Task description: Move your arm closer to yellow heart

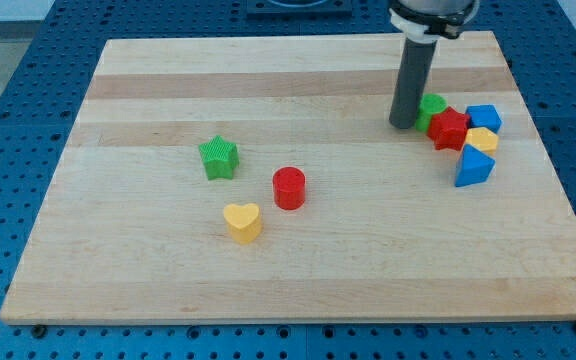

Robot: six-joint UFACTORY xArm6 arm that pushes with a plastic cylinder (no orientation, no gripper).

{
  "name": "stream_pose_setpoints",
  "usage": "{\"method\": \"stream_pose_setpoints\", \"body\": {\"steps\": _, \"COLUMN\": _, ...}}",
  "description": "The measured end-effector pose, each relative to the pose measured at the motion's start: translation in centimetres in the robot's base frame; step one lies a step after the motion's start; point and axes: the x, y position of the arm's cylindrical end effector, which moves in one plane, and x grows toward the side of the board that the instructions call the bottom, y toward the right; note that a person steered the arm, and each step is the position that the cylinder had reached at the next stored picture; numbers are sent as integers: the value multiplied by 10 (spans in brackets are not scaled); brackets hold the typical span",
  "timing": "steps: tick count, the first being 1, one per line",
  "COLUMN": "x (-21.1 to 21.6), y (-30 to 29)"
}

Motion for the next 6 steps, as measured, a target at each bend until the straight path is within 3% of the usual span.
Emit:
{"method": "stream_pose_setpoints", "body": {"steps": 2, "x": 7, "y": -5}}
{"method": "stream_pose_setpoints", "body": {"steps": 6, "x": 149, "y": -84}}
